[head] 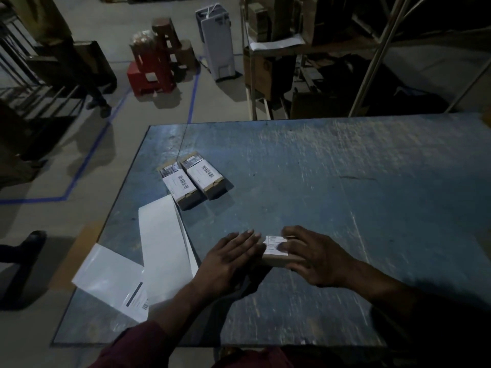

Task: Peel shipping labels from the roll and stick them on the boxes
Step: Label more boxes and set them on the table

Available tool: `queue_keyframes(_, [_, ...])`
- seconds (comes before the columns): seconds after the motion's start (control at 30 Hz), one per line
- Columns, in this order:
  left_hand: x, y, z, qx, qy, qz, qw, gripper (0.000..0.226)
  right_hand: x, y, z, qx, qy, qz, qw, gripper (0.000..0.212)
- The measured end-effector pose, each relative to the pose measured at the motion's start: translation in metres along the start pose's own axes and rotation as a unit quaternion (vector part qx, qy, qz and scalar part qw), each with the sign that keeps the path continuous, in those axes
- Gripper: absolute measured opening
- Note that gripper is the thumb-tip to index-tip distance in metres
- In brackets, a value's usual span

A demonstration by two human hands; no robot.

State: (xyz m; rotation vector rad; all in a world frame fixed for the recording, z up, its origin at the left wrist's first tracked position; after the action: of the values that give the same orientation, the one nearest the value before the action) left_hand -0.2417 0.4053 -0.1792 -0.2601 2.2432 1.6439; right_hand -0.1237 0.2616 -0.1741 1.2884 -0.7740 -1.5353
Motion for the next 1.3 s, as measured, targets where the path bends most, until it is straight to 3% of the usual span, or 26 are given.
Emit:
queue_keyframes(0.1, [-0.003,-0.016,0.0,-0.031,0.002,0.05,0.998,0.06,0.002,-0.013,0.004,0.044,0.037,0.043,0.997,0.059])
queue_keyframes(0.23, [0.009,-0.01,-0.002,-0.003,-0.043,0.015,0.999,0.046,0.011,-0.006,0.001,-0.017,0.032,-0.025,0.999,0.039])
queue_keyframes(0.33, [0.012,0.006,-0.006,0.073,-0.024,-0.049,0.996,0.04,0.012,-0.003,0.002,-0.054,0.023,-0.06,0.996,0.028])
queue_keyframes(0.4, [0.011,0.015,-0.002,0.142,0.035,-0.089,0.985,0.029,0.013,-0.004,0.0,-0.069,0.003,-0.055,0.996,0.023])
queue_keyframes(0.47, [0.007,0.018,0.009,0.187,0.131,-0.092,0.969,0.036,0.013,-0.006,-0.002,-0.078,-0.012,-0.039,0.996,0.033])
queue_keyframes(0.57, [-0.002,0.004,0.035,0.237,0.321,-0.022,0.917,0.056,0.01,-0.007,0.0,-0.09,-0.021,-0.028,0.995,0.036])
queue_keyframes(0.63, [-0.009,-0.012,0.041,0.3,0.385,0.044,0.871,0.062,0.007,-0.002,0.001,-0.111,-0.044,-0.023,0.993,0.039])
queue_keyframes(0.7, [-0.013,-0.019,0.041,0.31,0.391,0.086,0.862,0.065,0.004,0.009,-0.001,-0.155,-0.095,-0.037,0.983,0.047])
queue_keyframes(0.77, [-0.013,-0.016,0.042,0.314,0.397,0.079,0.859,0.065,0.002,0.018,-0.014,-0.207,-0.177,-0.049,0.961,0.051])
queue_keyframes(0.9, [-0.005,-0.006,0.048,0.386,0.425,0.002,0.819,0.056,0.003,-0.007,-0.042,-0.291,-0.264,0.123,0.912,0.065])
queue_keyframes(0.97, [-0.007,0.005,0.047,0.393,0.399,-0.028,0.828,0.056,0.003,-0.016,-0.048,-0.306,-0.271,0.174,0.896,0.08])
queue_keyframes(1.1, [-0.015,0.032,0.044,0.347,0.302,-0.053,0.886,0.059,-0.02,-0.004,-0.048,-0.272,-0.242,0.161,0.917,0.094])
queue_keyframes(1.2, [-0.013,0.044,0.068,0.352,0.344,-0.029,0.87,0.096,-0.048,0.012,-0.042,-0.275,-0.205,0.121,0.931,0.087])
queue_keyframes(1.3, [-0.01,0.046,0.089,0.366,0.381,0.098,0.843,0.112,-0.082,0.02,-0.036,-0.258,-0.169,0.117,0.944,0.084])
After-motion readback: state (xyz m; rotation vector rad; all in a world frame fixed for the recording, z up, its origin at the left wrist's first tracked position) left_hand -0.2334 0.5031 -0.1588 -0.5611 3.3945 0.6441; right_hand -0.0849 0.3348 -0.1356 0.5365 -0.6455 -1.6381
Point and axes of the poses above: each hand's wrist, its own x-axis away from the middle knuckle, its own y-axis out of the back of the hand, z = x × y, the point moved 9 cm from there along -x, towards the middle knuckle, and after that the axes turned 11 degrees about y, right-handed, at the moved point
